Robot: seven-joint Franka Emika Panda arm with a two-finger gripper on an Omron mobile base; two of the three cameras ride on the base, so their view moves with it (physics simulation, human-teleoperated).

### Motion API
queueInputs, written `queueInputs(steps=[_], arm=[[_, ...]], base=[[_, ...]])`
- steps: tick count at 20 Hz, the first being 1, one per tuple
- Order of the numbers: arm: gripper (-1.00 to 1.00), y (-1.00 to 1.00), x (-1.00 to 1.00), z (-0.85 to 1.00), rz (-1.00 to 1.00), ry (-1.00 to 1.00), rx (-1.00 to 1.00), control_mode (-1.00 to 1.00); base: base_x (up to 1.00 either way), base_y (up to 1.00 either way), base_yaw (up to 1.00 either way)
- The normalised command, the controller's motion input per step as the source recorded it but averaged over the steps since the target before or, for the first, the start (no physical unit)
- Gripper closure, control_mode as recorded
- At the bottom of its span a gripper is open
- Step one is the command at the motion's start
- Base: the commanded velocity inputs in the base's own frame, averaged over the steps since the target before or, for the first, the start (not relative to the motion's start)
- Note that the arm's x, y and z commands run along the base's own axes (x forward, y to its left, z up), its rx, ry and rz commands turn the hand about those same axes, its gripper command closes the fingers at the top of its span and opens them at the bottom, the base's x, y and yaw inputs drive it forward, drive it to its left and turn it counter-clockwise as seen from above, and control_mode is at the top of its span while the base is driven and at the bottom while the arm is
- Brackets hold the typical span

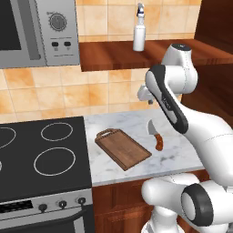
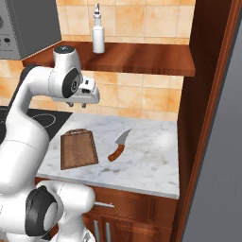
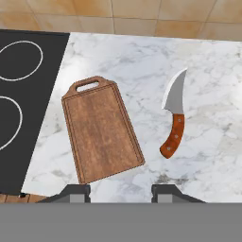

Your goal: Move the cutting board and knife to the sink. Then move spray from the shelves to the counter.

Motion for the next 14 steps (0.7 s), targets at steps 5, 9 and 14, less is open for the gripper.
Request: queueInputs(steps=[5, 9, 14], arm=[[-1.00, -0.01, -0.10, -0.03, 0.00, 0.00, 0.00, -1.00], [-1.00, 0.00, -0.17, -0.18, 0.00, 0.00, 0.00, -1.00], [-1.00, 0.05, -0.21, -0.24, 0.00, -0.01, -0.02, -1.00]], base=[[0.00, 0.00, 0.00], [0.00, 0.00, 0.00], [0.00, 0.00, 0.00]])
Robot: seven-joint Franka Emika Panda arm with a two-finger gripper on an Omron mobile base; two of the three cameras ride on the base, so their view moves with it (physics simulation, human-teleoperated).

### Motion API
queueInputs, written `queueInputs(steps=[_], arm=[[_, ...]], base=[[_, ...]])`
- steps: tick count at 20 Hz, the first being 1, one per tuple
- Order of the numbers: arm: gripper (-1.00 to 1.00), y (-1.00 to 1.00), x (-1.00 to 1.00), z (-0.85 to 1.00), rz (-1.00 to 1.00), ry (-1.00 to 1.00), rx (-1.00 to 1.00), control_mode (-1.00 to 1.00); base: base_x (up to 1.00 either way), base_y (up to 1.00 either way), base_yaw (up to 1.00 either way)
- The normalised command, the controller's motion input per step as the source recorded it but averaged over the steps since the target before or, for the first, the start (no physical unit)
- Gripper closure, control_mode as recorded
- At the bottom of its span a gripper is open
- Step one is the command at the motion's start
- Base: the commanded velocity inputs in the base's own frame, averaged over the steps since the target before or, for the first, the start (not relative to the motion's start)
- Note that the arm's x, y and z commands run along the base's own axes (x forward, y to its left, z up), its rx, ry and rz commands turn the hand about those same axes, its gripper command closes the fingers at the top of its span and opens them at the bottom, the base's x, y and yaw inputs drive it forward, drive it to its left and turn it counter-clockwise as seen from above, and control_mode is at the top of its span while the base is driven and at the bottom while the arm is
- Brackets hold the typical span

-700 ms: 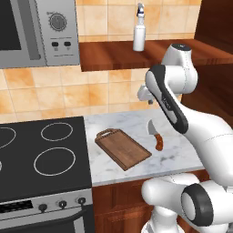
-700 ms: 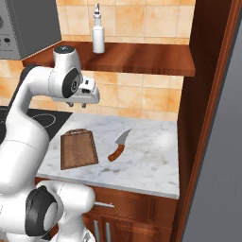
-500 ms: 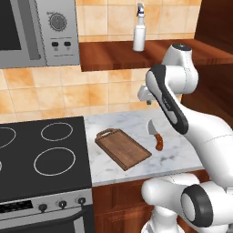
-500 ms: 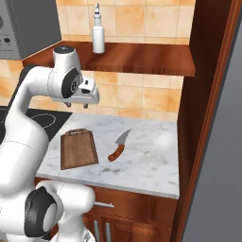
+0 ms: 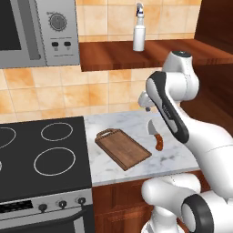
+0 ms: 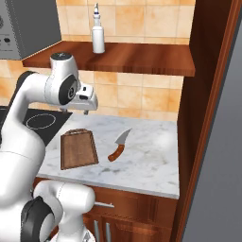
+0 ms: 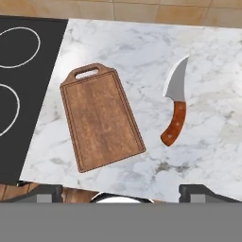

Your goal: Move the cutting board and knife to the sink. Then move spray from the shelves to the counter.

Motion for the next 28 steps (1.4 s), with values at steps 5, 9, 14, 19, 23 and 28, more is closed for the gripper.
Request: queueInputs(steps=[5, 9, 14, 19, 23, 28], arm=[[-1.00, 0.06, -0.05, -0.22, -0.01, -0.01, -0.03, -1.00], [-1.00, 0.09, 0.05, -0.24, -0.07, 0.00, -0.01, -1.00], [-1.00, 0.25, 0.20, -0.29, -0.14, 0.00, 0.00, -1.00], [-1.00, 0.28, 0.27, -0.28, -0.14, 0.03, 0.00, -1.00], [-1.00, 0.17, 0.32, -0.29, -0.08, 0.02, 0.00, -1.00], [-1.00, 0.03, 0.36, -0.29, -0.03, 0.00, 0.00, -1.00]], base=[[0.00, 0.00, 0.00], [0.00, 0.00, 0.00], [0.00, 0.00, 0.00], [0.00, 0.00, 0.00], [0.00, 0.00, 0.00], [0.00, 0.00, 0.00]])
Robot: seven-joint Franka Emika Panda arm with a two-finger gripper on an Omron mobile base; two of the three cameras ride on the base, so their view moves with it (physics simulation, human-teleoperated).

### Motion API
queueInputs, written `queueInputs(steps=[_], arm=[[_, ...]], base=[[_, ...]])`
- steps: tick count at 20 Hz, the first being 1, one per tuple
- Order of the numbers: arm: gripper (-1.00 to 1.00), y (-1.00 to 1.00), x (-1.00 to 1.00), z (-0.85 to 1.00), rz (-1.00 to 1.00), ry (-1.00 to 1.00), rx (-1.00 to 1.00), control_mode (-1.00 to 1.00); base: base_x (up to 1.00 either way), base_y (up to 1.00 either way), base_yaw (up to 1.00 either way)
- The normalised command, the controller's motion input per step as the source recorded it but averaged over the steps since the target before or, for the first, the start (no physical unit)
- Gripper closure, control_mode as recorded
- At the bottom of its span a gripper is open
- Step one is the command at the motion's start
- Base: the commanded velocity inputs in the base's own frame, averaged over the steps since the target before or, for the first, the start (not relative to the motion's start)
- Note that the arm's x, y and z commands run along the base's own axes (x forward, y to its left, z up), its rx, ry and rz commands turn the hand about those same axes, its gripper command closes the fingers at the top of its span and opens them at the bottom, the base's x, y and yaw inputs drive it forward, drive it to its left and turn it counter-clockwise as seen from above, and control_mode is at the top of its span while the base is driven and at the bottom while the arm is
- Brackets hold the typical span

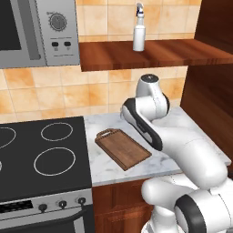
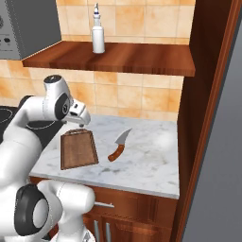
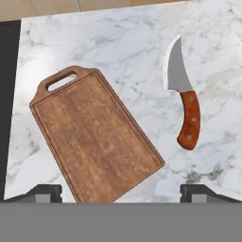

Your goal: Move the cutting board and knife to the sink. Then move spray from the shelves to the counter.

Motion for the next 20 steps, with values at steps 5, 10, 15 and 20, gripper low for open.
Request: queueInputs(steps=[5, 10, 15, 20], arm=[[-1.00, 0.00, 0.36, -0.26, 0.00, 0.00, 0.00, -1.00], [-1.00, 0.00, 0.38, -0.24, 0.00, 0.00, 0.00, -1.00], [-1.00, 0.00, 0.37, -0.24, 0.00, 0.01, 0.00, -1.00], [-1.00, 0.04, 0.41, -0.23, 0.00, 0.00, 0.00, -1.00]], base=[[0.00, 0.00, 0.00], [0.00, 0.00, 0.00], [0.00, 0.00, 0.00], [0.00, 0.00, 0.00]])
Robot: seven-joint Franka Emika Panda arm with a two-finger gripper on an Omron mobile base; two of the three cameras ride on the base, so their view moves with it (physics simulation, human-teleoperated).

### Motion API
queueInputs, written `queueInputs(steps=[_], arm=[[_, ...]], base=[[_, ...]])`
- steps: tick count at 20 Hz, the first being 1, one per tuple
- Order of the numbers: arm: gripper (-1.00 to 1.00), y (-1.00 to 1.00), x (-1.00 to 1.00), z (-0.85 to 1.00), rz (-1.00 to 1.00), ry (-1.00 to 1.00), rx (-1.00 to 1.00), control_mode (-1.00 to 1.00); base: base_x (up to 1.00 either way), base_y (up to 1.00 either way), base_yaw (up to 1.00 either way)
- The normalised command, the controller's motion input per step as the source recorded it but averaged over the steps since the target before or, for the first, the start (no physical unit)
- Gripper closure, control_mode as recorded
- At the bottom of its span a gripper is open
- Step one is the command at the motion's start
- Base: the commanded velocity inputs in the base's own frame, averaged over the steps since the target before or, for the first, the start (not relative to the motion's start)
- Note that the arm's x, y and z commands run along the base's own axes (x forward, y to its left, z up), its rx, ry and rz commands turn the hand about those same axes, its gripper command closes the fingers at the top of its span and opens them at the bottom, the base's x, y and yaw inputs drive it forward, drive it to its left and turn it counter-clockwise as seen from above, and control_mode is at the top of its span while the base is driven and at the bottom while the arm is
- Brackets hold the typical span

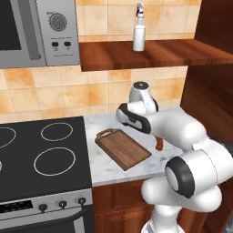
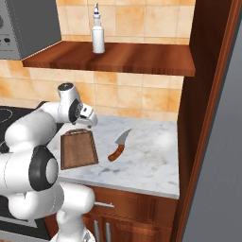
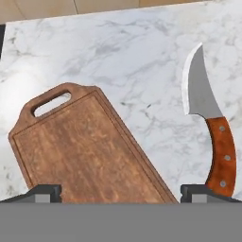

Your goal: Move the cutting board and knife to the sink. Then move spray from the shelves to the counter.

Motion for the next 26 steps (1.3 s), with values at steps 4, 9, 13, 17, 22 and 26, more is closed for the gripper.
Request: queueInputs(steps=[4, 9, 13, 17, 22, 26], arm=[[-1.00, 0.04, 0.44, -0.18, 0.00, 0.04, 0.00, -1.00], [-1.00, 0.02, 0.41, -0.20, 0.00, 0.07, 0.00, -1.00], [-1.00, 0.01, 0.39, -0.17, 0.00, 0.11, 0.00, -1.00], [-1.00, 0.00, 0.36, -0.19, 0.00, 0.13, 0.00, -1.00], [-1.00, 0.01, 0.25, -0.18, 0.00, 0.09, 0.00, -1.00], [-1.00, 0.03, 0.23, -0.25, 0.01, 0.05, 0.00, -1.00]], base=[[0.00, 0.00, 0.00], [0.00, 0.00, 0.00], [0.00, 0.00, 0.00], [0.00, 0.00, 0.00], [0.00, 0.00, 0.00], [0.00, 0.00, 0.00]])
